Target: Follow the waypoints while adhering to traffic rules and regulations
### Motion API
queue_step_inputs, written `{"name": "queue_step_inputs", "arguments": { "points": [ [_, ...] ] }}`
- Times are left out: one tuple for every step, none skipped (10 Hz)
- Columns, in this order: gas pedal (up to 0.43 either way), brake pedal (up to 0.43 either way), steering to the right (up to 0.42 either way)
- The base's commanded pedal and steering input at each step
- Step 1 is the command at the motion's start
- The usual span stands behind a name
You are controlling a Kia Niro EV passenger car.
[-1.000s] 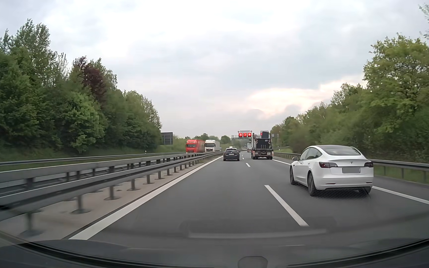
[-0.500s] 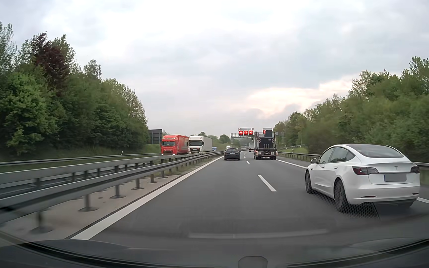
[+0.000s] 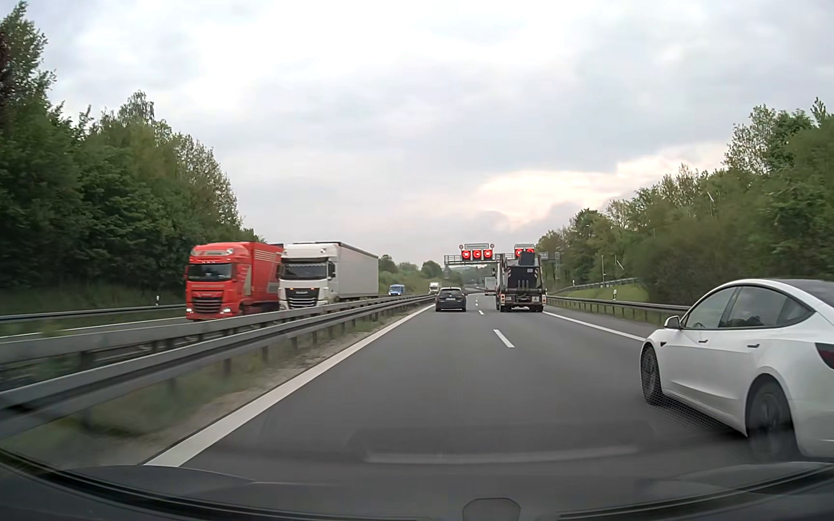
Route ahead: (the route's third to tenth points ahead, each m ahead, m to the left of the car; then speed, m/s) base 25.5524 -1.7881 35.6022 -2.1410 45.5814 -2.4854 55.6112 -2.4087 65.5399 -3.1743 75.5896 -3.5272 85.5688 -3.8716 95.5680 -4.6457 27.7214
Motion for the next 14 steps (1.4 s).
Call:
{"name": "queue_step_inputs", "arguments": {
  "points": [
    [0.118,0.0,0.004],
    [0.087,0.0,0.003],
    [0.02,0.0,0.004],
    [0.0,0.0,0.004],
    [0.0,0.0,0.004],
    [0.0,0.0,0.004],
    [0.0,0.0,0.003],
    [0.0,0.0,0.003],
    [0.0,0.0,0.003],
    [0.079,0.0,0.004],
    [0.098,0.0,0.004],
    [0.098,0.0,0.004],
    [0.11,0.0,0.003],
    [0.11,0.0,0.004]
  ]
}}
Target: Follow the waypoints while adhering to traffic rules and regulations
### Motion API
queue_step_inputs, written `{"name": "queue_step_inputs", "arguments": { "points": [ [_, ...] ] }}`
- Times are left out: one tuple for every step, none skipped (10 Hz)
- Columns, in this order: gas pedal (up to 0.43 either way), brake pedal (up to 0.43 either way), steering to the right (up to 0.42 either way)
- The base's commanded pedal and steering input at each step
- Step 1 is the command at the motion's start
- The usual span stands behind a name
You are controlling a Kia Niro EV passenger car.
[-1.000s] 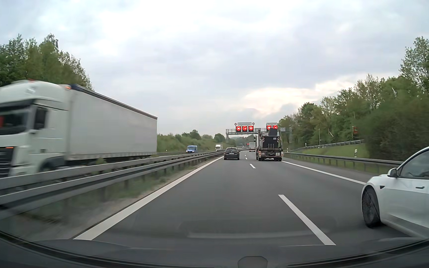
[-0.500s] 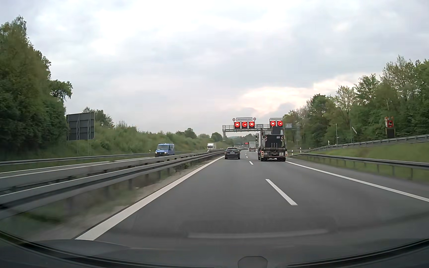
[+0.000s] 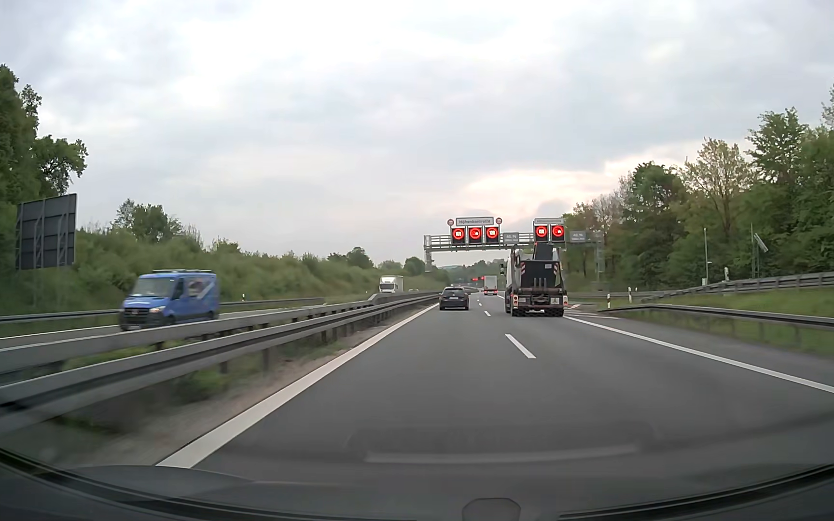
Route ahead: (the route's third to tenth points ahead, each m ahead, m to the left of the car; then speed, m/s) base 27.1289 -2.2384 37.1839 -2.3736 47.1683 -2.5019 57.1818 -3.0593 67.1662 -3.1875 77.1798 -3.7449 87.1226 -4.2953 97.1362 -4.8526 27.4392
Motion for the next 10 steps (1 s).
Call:
{"name": "queue_step_inputs", "arguments": {
  "points": [
    [0.11,0.0,0.004],
    [0.11,0.0,0.004],
    [0.11,0.0,0.004],
    [0.11,0.0,0.005],
    [0.11,0.0,0.005],
    [0.11,0.0,0.005],
    [0.11,0.0,0.005],
    [0.11,0.0,0.006],
    [0.11,0.0,0.005],
    [0.11,0.0,0.006]
  ]
}}
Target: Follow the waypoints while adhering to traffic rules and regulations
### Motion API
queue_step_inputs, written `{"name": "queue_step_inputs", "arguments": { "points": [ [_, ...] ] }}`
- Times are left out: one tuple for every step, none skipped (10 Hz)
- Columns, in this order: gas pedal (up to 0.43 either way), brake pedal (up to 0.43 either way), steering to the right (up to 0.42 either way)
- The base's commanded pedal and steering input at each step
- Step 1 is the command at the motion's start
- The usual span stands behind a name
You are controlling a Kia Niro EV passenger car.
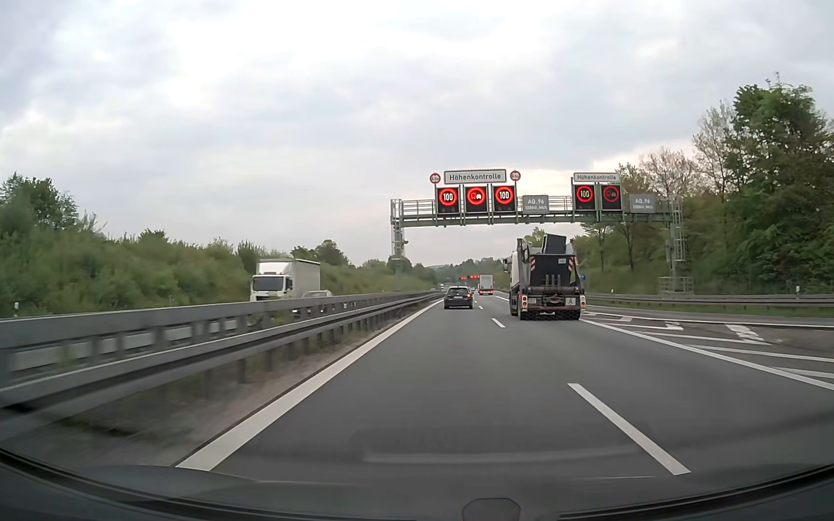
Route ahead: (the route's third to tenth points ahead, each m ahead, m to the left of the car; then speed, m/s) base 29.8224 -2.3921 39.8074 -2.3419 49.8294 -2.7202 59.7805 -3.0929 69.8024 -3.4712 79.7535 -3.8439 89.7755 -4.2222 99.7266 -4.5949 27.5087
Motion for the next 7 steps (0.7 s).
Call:
{"name": "queue_step_inputs", "arguments": {
  "points": [
    [0.098,0.0,0.005],
    [0.098,0.0,0.005],
    [0.098,0.0,0.005],
    [0.098,0.0,0.003],
    [0.087,0.0,0.003],
    [0.079,0.0,0.003],
    [0.079,0.0,0.002]
  ]
}}
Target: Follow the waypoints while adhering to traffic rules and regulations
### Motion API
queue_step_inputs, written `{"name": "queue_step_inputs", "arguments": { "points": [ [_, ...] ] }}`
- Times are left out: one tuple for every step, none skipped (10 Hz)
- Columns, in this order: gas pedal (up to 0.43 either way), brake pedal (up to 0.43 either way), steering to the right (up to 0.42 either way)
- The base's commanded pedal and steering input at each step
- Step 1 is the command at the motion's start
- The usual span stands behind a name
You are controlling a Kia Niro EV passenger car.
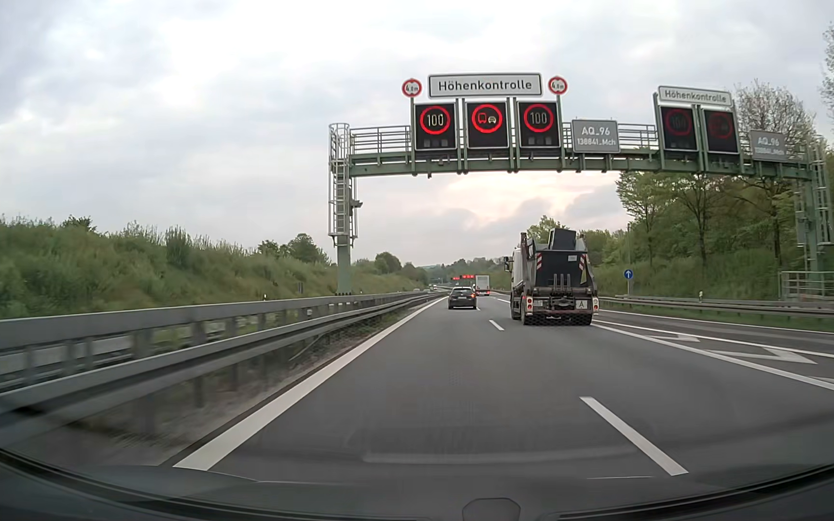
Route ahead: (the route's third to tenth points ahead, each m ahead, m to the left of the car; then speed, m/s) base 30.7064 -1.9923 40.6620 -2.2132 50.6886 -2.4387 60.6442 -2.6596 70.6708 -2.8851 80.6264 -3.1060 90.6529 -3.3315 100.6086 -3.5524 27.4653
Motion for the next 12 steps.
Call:
{"name": "queue_step_inputs", "arguments": {
  "points": [
    [0.079,0.0,0.002],
    [0.079,0.0,0.002],
    [0.079,0.0,0.002],
    [0.079,0.0,0.002],
    [0.079,0.0,0.002],
    [0.079,0.0,0.002],
    [0.067,0.0,0.002],
    [0.067,0.0,0.001],
    [0.067,0.0,0.001],
    [0.067,0.0,0.002],
    [0.067,0.0,0.002],
    [0.067,0.0,0.002]
  ]
}}
